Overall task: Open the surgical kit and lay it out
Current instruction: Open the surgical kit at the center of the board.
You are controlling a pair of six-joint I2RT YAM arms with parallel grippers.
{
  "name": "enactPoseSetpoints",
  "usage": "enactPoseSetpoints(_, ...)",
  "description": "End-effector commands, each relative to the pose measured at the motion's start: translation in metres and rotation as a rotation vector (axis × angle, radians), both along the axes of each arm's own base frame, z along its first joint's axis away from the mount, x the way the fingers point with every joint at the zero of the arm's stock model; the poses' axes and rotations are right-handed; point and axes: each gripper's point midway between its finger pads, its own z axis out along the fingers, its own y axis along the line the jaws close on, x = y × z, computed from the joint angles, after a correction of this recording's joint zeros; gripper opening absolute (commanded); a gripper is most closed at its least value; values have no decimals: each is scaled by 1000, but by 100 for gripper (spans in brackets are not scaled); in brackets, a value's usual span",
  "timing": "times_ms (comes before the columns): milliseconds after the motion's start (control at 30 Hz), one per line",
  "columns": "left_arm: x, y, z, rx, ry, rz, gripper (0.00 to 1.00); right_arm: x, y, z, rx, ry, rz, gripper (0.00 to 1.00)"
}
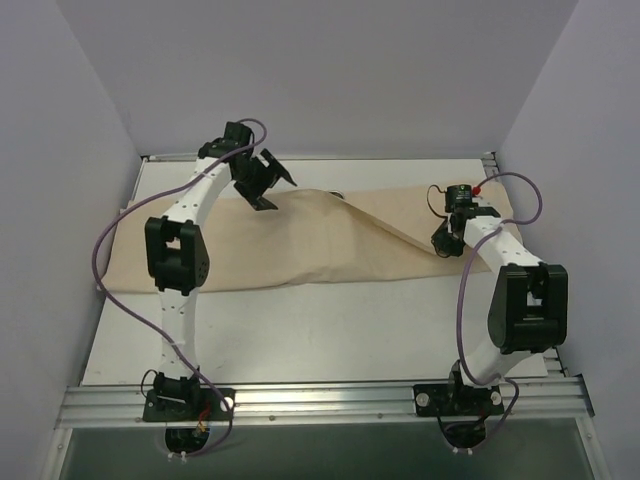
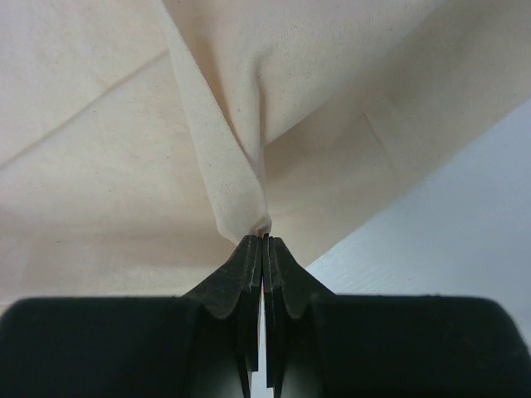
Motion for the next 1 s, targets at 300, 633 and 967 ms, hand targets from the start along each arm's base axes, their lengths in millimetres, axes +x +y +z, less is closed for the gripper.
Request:
enactPoseSetpoints(300,24,-77,-4,-27,53,55,88,-15,1,12,-2,-40,24,0)
enactPoseSetpoints(633,34,-100,-13,-65,39,61,85,-29,0,13,-3,-43,26,0)
enactPoseSetpoints(967,30,-119,-27,-81,57,52,74,-45,-4,7,-12,-38,20,0)
